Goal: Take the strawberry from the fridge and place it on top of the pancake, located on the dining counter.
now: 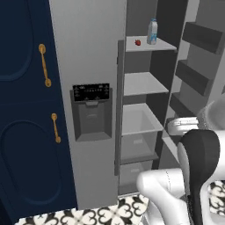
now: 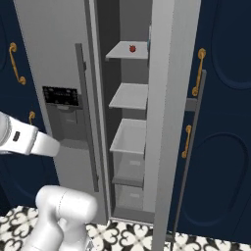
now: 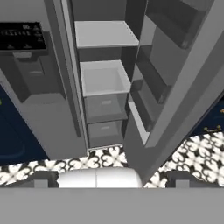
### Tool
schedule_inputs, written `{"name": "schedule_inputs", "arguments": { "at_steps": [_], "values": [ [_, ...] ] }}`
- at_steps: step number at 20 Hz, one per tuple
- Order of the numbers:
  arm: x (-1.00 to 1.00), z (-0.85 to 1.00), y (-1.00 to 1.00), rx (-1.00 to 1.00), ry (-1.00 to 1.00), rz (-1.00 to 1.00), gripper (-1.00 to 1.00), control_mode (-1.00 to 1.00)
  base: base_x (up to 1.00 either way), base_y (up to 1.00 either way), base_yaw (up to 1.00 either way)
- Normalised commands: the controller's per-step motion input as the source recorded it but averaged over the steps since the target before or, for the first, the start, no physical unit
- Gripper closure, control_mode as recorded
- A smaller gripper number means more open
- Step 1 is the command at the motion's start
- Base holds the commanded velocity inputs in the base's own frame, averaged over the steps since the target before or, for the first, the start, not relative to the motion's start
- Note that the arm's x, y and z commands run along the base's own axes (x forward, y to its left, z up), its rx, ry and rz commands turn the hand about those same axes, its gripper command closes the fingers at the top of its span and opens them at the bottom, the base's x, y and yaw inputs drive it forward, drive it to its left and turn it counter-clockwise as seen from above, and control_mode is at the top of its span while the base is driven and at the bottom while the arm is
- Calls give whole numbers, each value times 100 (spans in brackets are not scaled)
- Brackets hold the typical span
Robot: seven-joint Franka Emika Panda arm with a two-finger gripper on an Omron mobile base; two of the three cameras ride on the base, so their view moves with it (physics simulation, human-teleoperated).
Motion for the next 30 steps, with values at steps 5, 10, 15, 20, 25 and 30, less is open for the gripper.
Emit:
{"name": "schedule_inputs", "arguments": {
  "at_steps": [5, 10, 15, 20, 25, 30],
  "values": [
    [0, 7, 0, 0, -19, 6, -100, -100, 0, 0, 0],
    [-14, 1, -2, 0, -13, 1, -100, -100, 0, 0, 0],
    [7, 3, -7, 1, 0, 0, -100, 100, 13, -11, 0],
    [0, 0, 0, 0, 0, 0, -100, 100, 50, -9, 0],
    [0, 0, 0, 0, 0, 0, -100, 100, 64, -8, 0],
    [0, 0, 0, 0, 0, 0, -100, 100, 79, -34, 1]
  ]
}}
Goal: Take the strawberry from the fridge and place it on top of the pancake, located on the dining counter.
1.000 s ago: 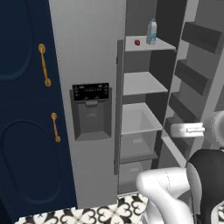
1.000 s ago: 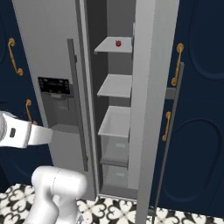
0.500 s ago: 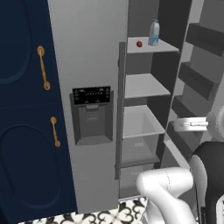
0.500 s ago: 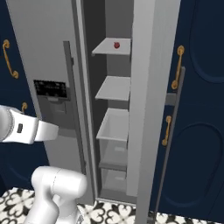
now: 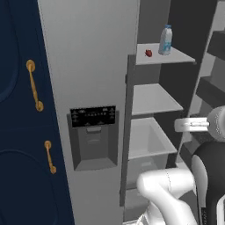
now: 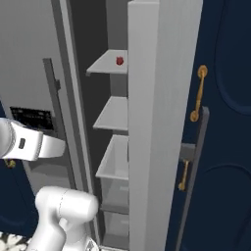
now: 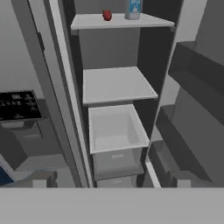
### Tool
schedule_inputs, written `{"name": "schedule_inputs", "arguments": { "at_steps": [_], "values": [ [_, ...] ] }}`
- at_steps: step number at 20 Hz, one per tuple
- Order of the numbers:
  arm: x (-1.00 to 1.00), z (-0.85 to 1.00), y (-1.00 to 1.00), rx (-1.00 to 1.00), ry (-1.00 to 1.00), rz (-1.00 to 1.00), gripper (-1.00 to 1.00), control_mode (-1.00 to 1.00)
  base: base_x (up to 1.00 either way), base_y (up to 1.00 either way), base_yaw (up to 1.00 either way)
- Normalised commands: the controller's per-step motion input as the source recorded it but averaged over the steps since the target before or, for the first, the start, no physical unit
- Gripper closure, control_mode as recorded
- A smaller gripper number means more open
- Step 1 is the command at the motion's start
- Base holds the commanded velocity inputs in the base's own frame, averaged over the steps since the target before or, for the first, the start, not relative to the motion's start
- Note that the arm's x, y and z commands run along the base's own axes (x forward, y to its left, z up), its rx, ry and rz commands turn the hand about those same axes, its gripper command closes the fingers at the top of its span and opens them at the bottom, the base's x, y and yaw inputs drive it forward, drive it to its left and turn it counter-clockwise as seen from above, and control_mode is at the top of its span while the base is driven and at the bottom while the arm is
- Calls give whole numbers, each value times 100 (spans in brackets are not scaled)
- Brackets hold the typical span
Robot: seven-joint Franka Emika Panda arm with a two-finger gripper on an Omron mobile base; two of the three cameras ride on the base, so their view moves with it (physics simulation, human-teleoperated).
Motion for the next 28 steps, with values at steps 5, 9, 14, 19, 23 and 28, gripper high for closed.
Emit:
{"name": "schedule_inputs", "arguments": {
  "at_steps": [5, 9, 14, 19, 23, 28],
  "values": [
    [0, 0, 0, 0, 0, 0, -100, 100, 89, -23, 1],
    [0, 0, 0, 0, 0, 0, -100, 100, 69, -45, 1],
    [0, 0, 0, 0, 0, 0, -100, 100, 76, -45, 3],
    [21, 58, -23, 5, 7, 3, -100, -100, 16, -7, 1],
    [12, 68, -9, 1, 6, 2, -100, -100, 0, 0, 0],
    [36, 15, 0, 0, -4, 0, -100, -100, 0, 0, 0]
  ]
}}
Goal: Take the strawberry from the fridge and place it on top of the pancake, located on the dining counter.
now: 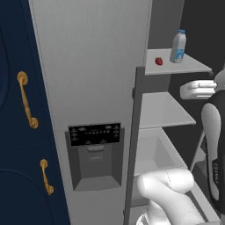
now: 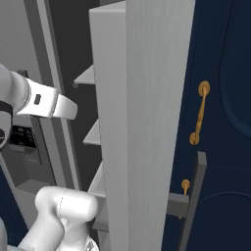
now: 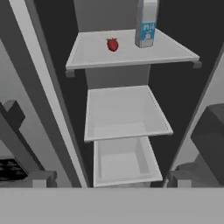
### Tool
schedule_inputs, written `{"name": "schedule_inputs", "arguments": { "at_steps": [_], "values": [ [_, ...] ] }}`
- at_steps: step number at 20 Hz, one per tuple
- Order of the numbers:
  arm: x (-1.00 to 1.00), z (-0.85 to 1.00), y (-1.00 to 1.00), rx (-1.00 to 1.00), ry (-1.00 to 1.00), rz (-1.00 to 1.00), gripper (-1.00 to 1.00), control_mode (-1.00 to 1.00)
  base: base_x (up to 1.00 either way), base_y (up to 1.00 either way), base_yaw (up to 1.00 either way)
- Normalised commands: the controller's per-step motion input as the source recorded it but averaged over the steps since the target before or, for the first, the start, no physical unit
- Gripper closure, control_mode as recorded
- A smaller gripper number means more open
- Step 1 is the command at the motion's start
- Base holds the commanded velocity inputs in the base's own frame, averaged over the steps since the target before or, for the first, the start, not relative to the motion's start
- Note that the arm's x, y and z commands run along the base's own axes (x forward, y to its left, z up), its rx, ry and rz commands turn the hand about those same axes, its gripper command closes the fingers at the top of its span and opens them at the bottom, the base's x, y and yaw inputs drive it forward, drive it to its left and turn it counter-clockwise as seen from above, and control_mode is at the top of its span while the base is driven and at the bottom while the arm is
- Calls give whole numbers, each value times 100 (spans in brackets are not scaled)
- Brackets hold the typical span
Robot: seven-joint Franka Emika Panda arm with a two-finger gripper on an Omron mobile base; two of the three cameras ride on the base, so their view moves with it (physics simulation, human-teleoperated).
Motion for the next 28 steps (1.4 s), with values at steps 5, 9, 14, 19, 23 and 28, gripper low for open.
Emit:
{"name": "schedule_inputs", "arguments": {
  "at_steps": [5, 9, 14, 19, 23, 28],
  "values": [
    [58, 2, -1, 0, -1, 0, -100, -100, 0, 0, 0],
    [53, 20, -6, 0, -1, 0, -100, -100, 0, 0, 0],
    [46, 16, -23, 0, -7, 0, -100, -100, 0, 0, 0],
    [62, 12, -22, 0, 0, 5, -100, -100, 0, 0, 0],
    [70, 7, -12, 0, 4, 4, -100, -100, 0, 0, 0],
    [68, -4, 0, 0, 5, 4, -100, -100, 0, 0, 0]
  ]
}}
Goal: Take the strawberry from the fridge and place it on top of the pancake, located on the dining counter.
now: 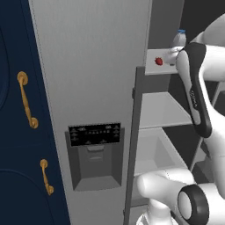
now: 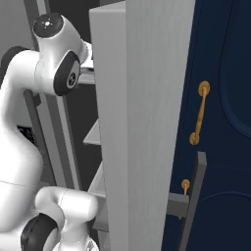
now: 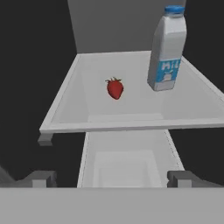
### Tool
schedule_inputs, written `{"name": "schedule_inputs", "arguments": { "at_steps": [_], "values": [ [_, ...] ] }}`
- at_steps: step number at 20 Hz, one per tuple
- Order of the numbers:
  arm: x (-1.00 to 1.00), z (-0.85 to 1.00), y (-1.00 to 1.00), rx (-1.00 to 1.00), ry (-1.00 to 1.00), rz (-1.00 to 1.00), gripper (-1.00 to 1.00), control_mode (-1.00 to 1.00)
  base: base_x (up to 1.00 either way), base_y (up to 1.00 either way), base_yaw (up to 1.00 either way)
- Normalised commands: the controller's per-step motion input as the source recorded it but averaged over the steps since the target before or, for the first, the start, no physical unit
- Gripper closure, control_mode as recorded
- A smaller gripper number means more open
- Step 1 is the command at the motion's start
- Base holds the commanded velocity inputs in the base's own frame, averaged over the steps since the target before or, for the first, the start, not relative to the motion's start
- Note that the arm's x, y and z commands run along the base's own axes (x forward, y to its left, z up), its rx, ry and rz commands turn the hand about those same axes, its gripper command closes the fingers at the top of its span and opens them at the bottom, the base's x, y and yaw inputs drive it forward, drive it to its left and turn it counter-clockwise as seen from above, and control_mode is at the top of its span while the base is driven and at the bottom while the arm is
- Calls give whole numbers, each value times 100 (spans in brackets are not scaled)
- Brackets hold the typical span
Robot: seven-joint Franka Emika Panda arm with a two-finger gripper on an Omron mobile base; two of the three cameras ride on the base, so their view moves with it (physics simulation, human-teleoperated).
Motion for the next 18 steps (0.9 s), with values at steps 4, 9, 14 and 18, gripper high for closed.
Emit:
{"name": "schedule_inputs", "arguments": {
  "at_steps": [4, 9, 14, 18],
  "values": [
    [76, -14, -1, 0, 0, 2, -100, -100, 0, 0, 0],
    [55, -14, -6, 0, 1, 2, -100, -100, 0, 0, 0],
    [28, -13, -1, 0, 0, 0, -100, -100, 0, 0, 0],
    [17, -32, -3, 0, 0, 0, -100, -100, 0, 0, 0]
  ]
}}
